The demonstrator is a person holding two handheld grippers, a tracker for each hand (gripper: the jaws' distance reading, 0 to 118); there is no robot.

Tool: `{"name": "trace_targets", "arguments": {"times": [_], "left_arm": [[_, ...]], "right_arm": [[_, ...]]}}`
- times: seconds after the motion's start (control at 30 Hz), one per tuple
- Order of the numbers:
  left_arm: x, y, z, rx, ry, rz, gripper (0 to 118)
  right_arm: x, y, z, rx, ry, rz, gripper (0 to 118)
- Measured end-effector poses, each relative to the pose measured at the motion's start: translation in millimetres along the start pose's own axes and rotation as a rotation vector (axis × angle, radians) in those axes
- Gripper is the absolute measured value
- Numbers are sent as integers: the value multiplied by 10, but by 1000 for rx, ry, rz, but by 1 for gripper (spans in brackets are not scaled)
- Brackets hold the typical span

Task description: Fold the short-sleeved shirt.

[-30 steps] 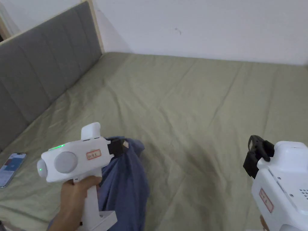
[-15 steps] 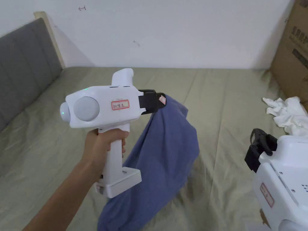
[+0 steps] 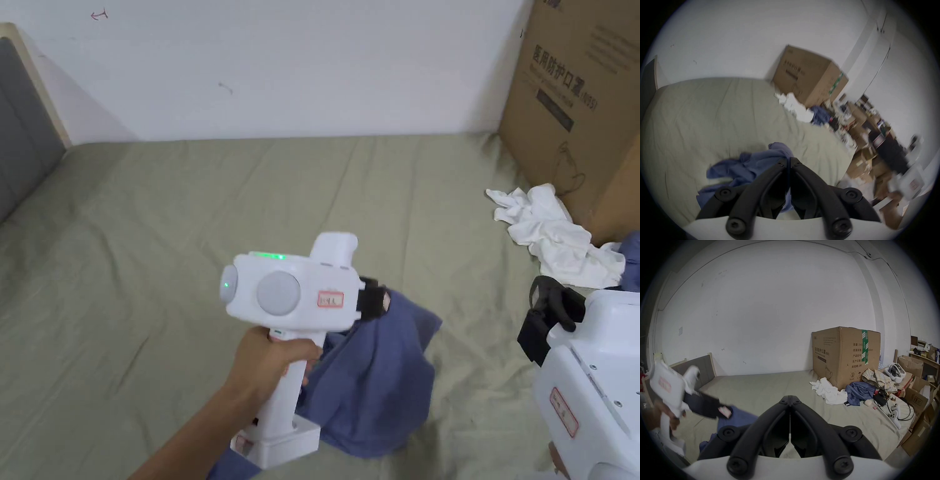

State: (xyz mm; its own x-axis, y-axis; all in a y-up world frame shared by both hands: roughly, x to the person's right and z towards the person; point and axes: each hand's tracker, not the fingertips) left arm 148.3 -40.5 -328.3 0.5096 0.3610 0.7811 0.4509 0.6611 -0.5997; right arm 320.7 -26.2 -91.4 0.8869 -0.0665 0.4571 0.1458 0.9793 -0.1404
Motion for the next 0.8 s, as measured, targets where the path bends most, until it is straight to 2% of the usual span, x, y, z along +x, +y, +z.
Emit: {"name": "trace_targets", "arguments": {"times": [0.1,0.23,0.33,0.43,0.5,0.53,0.57,0.6,0.63,0.8], "left_arm": [[-138,-281,-288,-91,29,46,7],[-258,-698,-651,-241,142,-23,7],[-348,-940,-855,-296,210,-18,7],[-422,-1078,-932,-290,221,0,21],[-428,-1079,-899,-278,225,15,23],[-420,-1057,-845,-256,213,34,36],[-410,-1043,-804,-246,211,38,65],[-390,-1019,-717,-231,215,46,86],[-380,-1000,-647,-200,210,57,98],[-295,-783,-22,2,187,125,112]], "right_arm": [[7,-65,-6,-15,-1,-3,2],[-13,-142,-21,-36,5,-7,2],[-42,-181,-34,-50,11,-4,2],[-69,-214,-45,-61,16,-3,2],[-80,-222,-44,-66,19,-1,2],[-88,-223,-40,-67,19,1,2],[-89,-222,-38,-67,19,4,2],[-93,-217,-35,-66,19,6,3],[-98,-207,-32,-64,19,6,3],[-136,-106,-12,-42,18,21,3]]}}
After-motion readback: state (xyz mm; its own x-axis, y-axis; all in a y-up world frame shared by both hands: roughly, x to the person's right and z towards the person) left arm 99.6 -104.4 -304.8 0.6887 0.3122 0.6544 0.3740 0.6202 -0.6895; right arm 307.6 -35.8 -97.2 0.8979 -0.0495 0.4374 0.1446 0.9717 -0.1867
